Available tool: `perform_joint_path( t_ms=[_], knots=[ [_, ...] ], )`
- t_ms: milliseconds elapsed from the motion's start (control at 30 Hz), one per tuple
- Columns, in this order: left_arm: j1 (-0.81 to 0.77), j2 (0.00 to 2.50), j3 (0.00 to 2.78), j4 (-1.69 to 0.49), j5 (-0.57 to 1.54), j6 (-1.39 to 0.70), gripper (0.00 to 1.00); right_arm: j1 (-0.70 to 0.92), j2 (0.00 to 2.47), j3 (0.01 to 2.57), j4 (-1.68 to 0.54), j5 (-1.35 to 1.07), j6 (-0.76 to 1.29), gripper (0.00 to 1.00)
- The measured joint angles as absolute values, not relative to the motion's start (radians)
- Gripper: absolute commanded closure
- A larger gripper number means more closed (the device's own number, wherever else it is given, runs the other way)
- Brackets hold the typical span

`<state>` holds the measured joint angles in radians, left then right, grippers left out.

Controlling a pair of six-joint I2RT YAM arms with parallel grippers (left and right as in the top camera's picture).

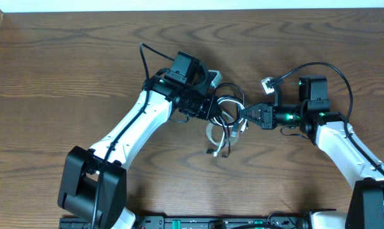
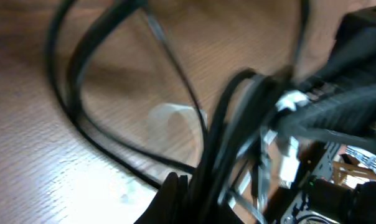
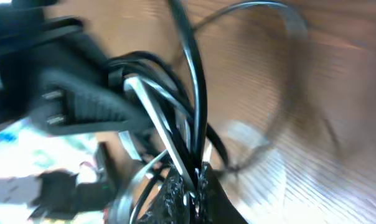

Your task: Untangle cables

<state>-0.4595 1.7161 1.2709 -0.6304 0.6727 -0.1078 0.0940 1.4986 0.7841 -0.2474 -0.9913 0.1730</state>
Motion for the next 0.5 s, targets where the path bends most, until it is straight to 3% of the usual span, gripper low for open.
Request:
perform_joint_path(
  t_ms=[100,167,267,333,433,500],
  knots=[
    [-0.46,1.716,1.27,-0.643,0.688,-0.108,0.93,0.099,1.499,0.787,-0.302,-0.854,0.225,0.99],
    [-0.466,1.718,1.27,-0.649,0.705,-0.108,0.93,0.119,1.498,0.797,-0.393,-0.686,0.31,0.84],
    [-0.45,1.716,1.269,-0.673,0.699,-0.105,0.93,0.099,1.499,0.794,-0.489,-0.406,0.426,0.5],
    [-0.437,1.716,1.268,-0.673,0.696,-0.1,0.93,0.09,1.499,0.794,-0.488,-0.331,0.448,0.38],
    [-0.432,1.706,1.268,-0.672,0.697,-0.083,0.93,0.09,1.499,0.794,-0.47,-0.276,0.447,0.29],
    [-0.433,1.695,1.268,-0.672,0.704,-0.072,0.93,0.09,1.499,0.794,-0.459,-0.268,0.433,0.28]
  ],
)
